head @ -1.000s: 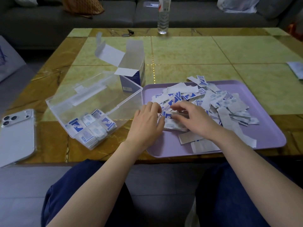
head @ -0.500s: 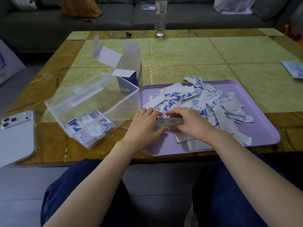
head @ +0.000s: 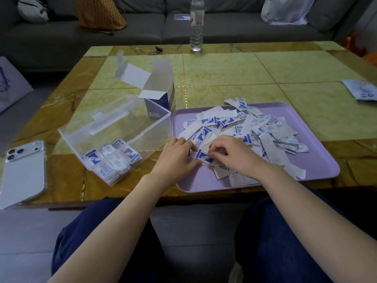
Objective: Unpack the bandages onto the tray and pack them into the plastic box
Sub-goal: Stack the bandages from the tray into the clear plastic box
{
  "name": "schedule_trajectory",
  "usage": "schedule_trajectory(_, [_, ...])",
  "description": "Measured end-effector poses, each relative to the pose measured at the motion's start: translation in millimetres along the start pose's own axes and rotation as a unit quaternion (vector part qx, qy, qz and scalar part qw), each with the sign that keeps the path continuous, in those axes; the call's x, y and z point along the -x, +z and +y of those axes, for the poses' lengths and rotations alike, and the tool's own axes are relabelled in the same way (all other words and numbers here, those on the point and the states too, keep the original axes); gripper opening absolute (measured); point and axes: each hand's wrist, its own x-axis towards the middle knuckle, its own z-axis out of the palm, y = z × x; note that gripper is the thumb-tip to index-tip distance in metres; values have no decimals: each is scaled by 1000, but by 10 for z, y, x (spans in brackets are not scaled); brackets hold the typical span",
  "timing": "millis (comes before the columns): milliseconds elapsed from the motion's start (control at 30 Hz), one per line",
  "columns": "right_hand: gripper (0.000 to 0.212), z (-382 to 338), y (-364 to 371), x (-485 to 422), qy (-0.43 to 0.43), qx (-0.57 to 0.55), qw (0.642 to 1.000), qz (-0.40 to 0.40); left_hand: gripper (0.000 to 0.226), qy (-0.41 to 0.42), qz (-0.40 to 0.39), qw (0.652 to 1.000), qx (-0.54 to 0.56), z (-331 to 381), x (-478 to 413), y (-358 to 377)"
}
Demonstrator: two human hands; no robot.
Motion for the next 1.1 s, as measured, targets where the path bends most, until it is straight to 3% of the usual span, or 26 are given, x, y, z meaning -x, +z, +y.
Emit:
schedule_trajectory(33, [0, 14, 9, 0, 5, 3, 1000, -13, 42, -3, -5, 1000, -4, -1, -2, -3])
schedule_trajectory(167, [45, -9, 36, 9, 62, -33, 997, -27, 43, -9, -23, 999, -21, 0, -27, -6])
schedule_trajectory(233, [55, -42, 36, 7, 91, -53, 994, -34, 41, -9, -28, 999, -17, 2, -35, -9])
schedule_trajectory(400, [24, -41, 9, 5, 69, -12, 996, -57, 31, 0, -33, 999, 38, 44, 2, -55])
schedule_trajectory(567, [6, -38, 47, -5, 3, -8, 997, 75, 20, 29, 56, 997, 35, 84, 33, -79])
schedule_trajectory(667, [11, -26, 75, -31, -11, -33, 995, 97, 19, 24, 66, 997, 17, 46, 40, -58])
schedule_trajectory(800, [35, -16, 161, -28, -17, 4, 999, 33, 31, 15, 15, 999, -49, 20, 37, 17])
schedule_trajectory(900, [48, -56, 235, -11, -29, -28, 999, 26, 31, 10, 3, 997, -78, 76, 33, 72])
schedule_trajectory(1100, [37, -26, 291, -20, -26, -44, 995, 91, 20, 18, 39, 992, -117, 81, 54, 120])
